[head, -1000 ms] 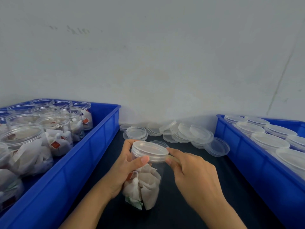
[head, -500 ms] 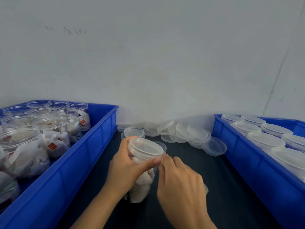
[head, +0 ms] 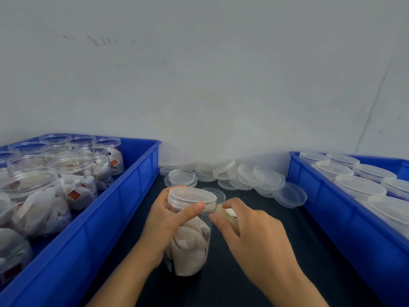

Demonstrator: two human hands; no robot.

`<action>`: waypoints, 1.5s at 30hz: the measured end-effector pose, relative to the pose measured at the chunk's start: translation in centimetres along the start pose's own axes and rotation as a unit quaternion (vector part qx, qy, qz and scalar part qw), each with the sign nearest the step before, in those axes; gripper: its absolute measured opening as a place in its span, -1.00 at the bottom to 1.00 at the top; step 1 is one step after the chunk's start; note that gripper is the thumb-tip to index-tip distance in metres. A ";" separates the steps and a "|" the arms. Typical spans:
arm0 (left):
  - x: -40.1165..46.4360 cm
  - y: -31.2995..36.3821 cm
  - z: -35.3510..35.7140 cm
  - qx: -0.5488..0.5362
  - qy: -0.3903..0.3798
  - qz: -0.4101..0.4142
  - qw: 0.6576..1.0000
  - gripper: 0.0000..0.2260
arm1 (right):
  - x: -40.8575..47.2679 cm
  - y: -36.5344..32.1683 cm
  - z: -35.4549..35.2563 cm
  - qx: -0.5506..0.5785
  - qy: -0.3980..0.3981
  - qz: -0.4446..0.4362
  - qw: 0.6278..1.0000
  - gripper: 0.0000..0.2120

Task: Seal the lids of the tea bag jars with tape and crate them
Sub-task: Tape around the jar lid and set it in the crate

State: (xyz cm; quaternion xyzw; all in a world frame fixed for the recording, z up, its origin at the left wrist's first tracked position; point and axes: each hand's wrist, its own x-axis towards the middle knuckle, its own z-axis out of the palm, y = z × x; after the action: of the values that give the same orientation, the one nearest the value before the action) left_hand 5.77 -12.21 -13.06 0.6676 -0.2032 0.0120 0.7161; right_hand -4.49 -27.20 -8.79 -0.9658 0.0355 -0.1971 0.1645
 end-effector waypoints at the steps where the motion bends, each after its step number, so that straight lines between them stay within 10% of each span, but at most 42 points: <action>1: 0.0 0.0 0.0 -0.009 -0.005 -0.008 1.000 -0.26 | 0.0 0.1 -0.1 -0.009 0.001 -0.015 1.000 -0.58; 23: -0.6 1.0 0.0 -0.088 -0.140 -0.109 0.980 -0.06 | 0.5 2.0 -0.7 0.054 0.008 -0.012 0.998 -0.68; 28: -0.5 0.9 0.0 -0.045 -0.127 -0.081 0.988 -0.02 | 0.2 1.8 0.0 0.035 0.038 -0.005 0.999 -0.70; 33: -0.6 1.1 0.8 0.013 -0.086 -0.024 0.996 -0.51 | 0.2 1.7 0.5 0.018 0.051 0.024 0.998 -0.67; 38: -0.3 1.1 1.6 0.158 -0.024 0.015 0.987 0.02 | 0.3 0.8 1.0 -0.032 0.056 0.019 0.998 -0.69; 45: 0.0 0.7 1.9 0.203 0.022 0.042 0.978 -0.12 | 0.6 1.2 1.1 0.122 -0.059 0.147 0.980 -0.55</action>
State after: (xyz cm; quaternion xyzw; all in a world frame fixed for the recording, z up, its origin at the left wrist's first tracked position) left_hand 5.03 -13.93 -12.36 0.7895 -0.2083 0.0980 0.5689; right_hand -3.47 -28.08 -9.89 -0.9326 0.1435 -0.1167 0.3098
